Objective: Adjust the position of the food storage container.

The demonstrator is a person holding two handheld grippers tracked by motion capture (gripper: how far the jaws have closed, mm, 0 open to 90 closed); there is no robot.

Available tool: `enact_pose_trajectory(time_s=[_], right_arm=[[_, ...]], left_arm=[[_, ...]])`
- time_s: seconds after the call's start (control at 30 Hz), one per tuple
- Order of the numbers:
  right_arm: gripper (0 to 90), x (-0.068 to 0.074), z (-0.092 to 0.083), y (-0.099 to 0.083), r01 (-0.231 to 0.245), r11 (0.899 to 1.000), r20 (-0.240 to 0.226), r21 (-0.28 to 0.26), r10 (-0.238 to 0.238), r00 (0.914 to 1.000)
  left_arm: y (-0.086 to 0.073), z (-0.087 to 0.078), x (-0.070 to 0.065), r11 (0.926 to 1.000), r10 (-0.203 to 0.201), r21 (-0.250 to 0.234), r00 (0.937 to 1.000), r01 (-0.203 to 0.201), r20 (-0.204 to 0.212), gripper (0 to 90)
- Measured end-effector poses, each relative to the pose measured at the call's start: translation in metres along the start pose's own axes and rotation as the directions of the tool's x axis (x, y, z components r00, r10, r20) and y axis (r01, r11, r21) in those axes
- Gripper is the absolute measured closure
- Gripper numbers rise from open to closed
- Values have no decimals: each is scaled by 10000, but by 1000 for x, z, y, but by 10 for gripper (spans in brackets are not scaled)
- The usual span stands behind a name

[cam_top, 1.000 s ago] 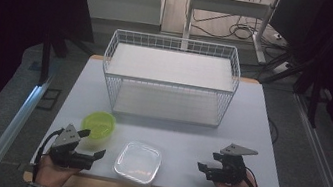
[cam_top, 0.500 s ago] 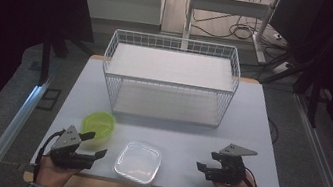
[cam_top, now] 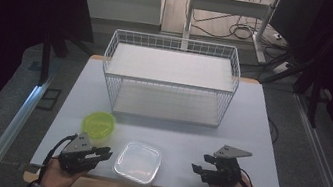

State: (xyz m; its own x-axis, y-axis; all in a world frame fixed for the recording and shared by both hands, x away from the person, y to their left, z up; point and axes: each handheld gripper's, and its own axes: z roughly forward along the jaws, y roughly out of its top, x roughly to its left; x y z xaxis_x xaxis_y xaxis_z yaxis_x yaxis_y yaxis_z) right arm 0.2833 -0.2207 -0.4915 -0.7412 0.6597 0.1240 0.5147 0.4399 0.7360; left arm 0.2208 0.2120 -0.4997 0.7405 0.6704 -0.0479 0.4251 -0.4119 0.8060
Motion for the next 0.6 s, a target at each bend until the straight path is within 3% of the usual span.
enact_pose_trajectory(time_s=[0.2, 0.3, 0.4, 0.47, 0.6], right_arm=[[465, 10, 3, 2, 322, 9994, -340, 119, -318, 9989], [499, 15, 4, 3, 452, 9988, -499, 167, -443, 9978], [600, 25, 8, 5, 721, 9969, -753, 326, -695, 9947], [620, 28, 9, 5, 778, 9962, -833, 394, -743, 9937], [737, 42, 16, 6, 915, 9935, -1252, 671, -826, 9887]], left_arm=[[0, 7, -2, 9983, -62, 580, 9998, 52, 178, 897], [0, 11, -3, 9972, -76, 744, 9997, 60, 218, 898], [1, 16, -5, 9955, -52, 944, 9994, 19, 352, 899], [1, 17, -7, 9953, -38, 968, 9994, 6, 331, 899], [2, 19, -8, 9945, -316, 1008, 9989, 280, 347, 899]])
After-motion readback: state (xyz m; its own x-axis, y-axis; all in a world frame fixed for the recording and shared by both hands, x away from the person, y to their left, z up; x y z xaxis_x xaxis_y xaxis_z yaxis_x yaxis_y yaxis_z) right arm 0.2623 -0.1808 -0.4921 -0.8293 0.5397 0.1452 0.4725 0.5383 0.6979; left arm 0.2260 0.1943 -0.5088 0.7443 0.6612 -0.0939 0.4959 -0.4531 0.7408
